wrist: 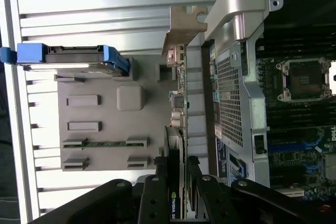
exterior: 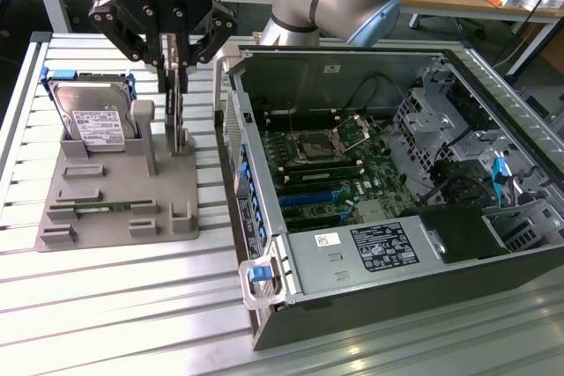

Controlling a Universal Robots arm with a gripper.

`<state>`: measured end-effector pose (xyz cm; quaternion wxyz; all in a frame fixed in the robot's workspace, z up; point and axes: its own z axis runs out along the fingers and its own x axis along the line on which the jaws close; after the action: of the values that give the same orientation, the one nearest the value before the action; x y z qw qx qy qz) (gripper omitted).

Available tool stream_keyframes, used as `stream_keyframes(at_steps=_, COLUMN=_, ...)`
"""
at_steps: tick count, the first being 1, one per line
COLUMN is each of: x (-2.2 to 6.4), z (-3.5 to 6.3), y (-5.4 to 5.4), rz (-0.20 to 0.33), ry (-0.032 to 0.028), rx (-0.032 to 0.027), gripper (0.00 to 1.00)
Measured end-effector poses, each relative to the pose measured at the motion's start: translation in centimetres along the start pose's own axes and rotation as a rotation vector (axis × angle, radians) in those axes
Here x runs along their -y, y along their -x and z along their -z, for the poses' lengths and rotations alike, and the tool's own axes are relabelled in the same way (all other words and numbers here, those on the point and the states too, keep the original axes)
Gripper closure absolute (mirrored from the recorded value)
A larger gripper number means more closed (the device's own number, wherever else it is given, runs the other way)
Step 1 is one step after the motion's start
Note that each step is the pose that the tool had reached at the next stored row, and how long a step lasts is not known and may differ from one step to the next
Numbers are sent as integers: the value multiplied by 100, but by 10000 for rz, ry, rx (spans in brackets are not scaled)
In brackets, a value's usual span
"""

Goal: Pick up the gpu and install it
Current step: 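Pick up the gpu and move the gpu toward the slot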

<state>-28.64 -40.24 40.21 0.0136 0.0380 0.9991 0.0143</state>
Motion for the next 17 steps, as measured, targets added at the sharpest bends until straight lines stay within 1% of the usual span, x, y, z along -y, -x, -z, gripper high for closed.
stream_keyframes(at_steps=9, x=-4, z=144, y=4, rz=0, ry=0, rx=0, gripper=74)
stream_keyframes(at_steps=11, x=-5, z=159, y=4, rz=0, ry=0, rx=1, gripper=74)
stream_keyframes(at_steps=17, x=-7, z=251, y=7, rz=0, ry=1, rx=1, gripper=74)
